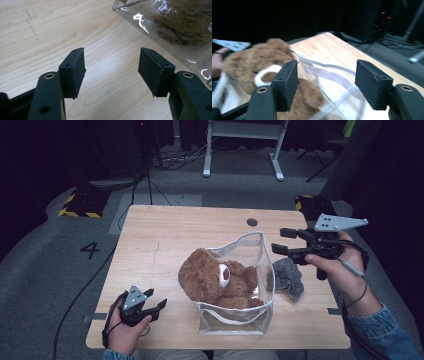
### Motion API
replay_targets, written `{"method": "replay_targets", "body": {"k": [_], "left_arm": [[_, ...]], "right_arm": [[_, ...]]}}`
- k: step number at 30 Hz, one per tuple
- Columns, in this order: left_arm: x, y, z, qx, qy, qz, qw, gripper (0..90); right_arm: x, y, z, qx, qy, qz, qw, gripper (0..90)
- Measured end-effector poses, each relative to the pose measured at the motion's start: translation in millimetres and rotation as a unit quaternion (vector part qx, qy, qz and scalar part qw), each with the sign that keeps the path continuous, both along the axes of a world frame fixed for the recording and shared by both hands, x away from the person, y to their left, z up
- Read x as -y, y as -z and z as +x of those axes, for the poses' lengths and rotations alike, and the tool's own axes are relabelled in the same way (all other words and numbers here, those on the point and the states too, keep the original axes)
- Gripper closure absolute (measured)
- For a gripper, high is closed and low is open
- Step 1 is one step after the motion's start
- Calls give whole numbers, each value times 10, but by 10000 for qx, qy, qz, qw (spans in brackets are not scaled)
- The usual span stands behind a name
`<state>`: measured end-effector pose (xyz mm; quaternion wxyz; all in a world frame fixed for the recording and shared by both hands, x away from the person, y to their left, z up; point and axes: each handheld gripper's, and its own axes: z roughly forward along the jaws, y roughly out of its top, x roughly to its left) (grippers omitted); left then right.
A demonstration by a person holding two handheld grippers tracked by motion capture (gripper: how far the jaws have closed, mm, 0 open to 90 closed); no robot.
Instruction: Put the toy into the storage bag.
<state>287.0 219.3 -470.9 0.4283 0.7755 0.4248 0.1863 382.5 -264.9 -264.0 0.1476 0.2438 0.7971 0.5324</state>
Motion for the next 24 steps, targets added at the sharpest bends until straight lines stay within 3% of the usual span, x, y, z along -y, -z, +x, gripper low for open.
{"method": "replay_targets", "body": {"k": [5, 7, 11, 14, 16, 18, 24], "left_arm": [[-27, 0, -11, -42, -45, 80, 9999, 367], [-41, 8, -12, -78, -37, 116, 9999, 367], [-75, 23, -20, -154, -91, 153, 9997, 366], [-108, 49, -16, -217, -138, 235, 9994, 364], [-108, 62, -14, -249, -164, 194, 9994, 363], [-121, 78, -7, -296, -188, 263, 9990, 351], [-125, 131, -1, -452, -234, 391, 9979, 334]], "right_arm": [[267, 49, -24, -52, 323, -1, 9995, 355], [447, 120, -52, -71, 539, -102, 9985, 351], [614, 233, -83, -136, 746, -136, 9970, 350], [830, 444, -108, -307, 1028, -195, 9940, 349], [881, 507, -111, -344, 1097, -198, 9932, 348], [1019, 694, -120, -461, 1284, -298, 9902, 345], [1187, 985, -159, -654, 1516, -409, 9854, 332]]}}
